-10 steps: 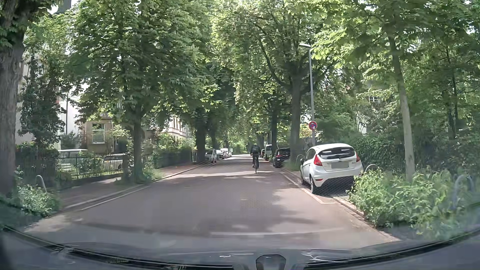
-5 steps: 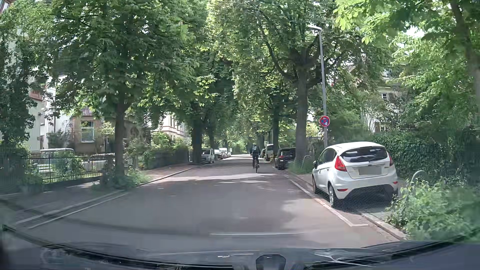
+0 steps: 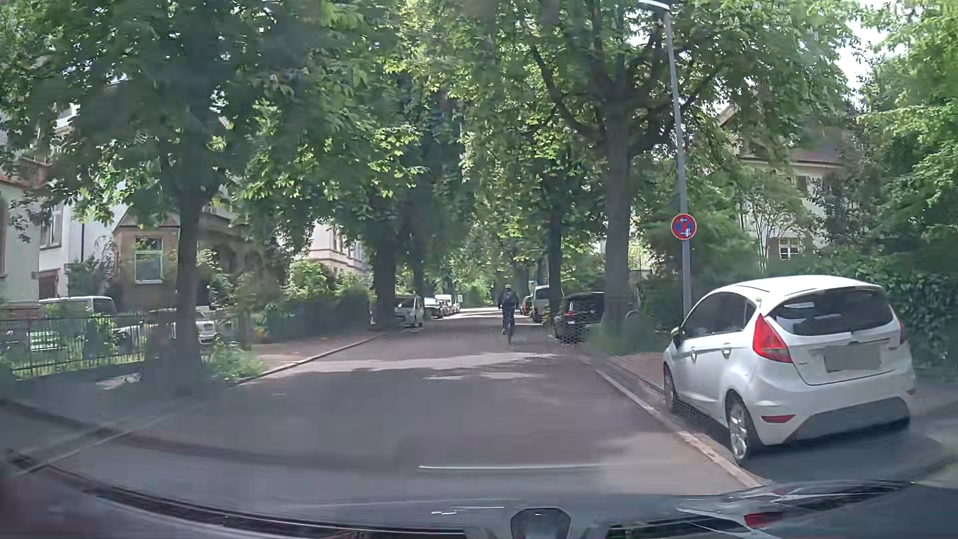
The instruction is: Follow the waypoints while adhering to traffic rules and regulations
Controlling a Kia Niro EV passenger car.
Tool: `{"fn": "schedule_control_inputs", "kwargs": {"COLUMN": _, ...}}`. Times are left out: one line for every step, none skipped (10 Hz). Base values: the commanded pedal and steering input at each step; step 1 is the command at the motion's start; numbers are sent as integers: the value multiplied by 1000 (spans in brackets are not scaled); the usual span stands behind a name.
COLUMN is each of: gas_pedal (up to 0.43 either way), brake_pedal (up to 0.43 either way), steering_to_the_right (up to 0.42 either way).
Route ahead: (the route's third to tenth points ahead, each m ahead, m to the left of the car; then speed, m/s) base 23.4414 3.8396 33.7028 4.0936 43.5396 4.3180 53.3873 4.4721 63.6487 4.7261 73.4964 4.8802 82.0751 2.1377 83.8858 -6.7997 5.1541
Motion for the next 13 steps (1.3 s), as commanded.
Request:
{"fn": "schedule_control_inputs", "kwargs": {"gas_pedal": 98, "brake_pedal": 0, "steering_to_the_right": -1}}
{"fn": "schedule_control_inputs", "kwargs": {"gas_pedal": 98, "brake_pedal": 0, "steering_to_the_right": 0}}
{"fn": "schedule_control_inputs", "kwargs": {"gas_pedal": 98, "brake_pedal": 0, "steering_to_the_right": -1}}
{"fn": "schedule_control_inputs", "kwargs": {"gas_pedal": 98, "brake_pedal": 0, "steering_to_the_right": 0}}
{"fn": "schedule_control_inputs", "kwargs": {"gas_pedal": 98, "brake_pedal": 0, "steering_to_the_right": 0}}
{"fn": "schedule_control_inputs", "kwargs": {"gas_pedal": 98, "brake_pedal": 0, "steering_to_the_right": 0}}
{"fn": "schedule_control_inputs", "kwargs": {"gas_pedal": 98, "brake_pedal": 0, "steering_to_the_right": 0}}
{"fn": "schedule_control_inputs", "kwargs": {"gas_pedal": 98, "brake_pedal": 0, "steering_to_the_right": 0}}
{"fn": "schedule_control_inputs", "kwargs": {"gas_pedal": 98, "brake_pedal": 0, "steering_to_the_right": 0}}
{"fn": "schedule_control_inputs", "kwargs": {"gas_pedal": 98, "brake_pedal": 0, "steering_to_the_right": 0}}
{"fn": "schedule_control_inputs", "kwargs": {"gas_pedal": 98, "brake_pedal": 0, "steering_to_the_right": 1}}
{"fn": "schedule_control_inputs", "kwargs": {"gas_pedal": 98, "brake_pedal": 0, "steering_to_the_right": 1}}
{"fn": "schedule_control_inputs", "kwargs": {"gas_pedal": 98, "brake_pedal": 0, "steering_to_the_right": 0}}
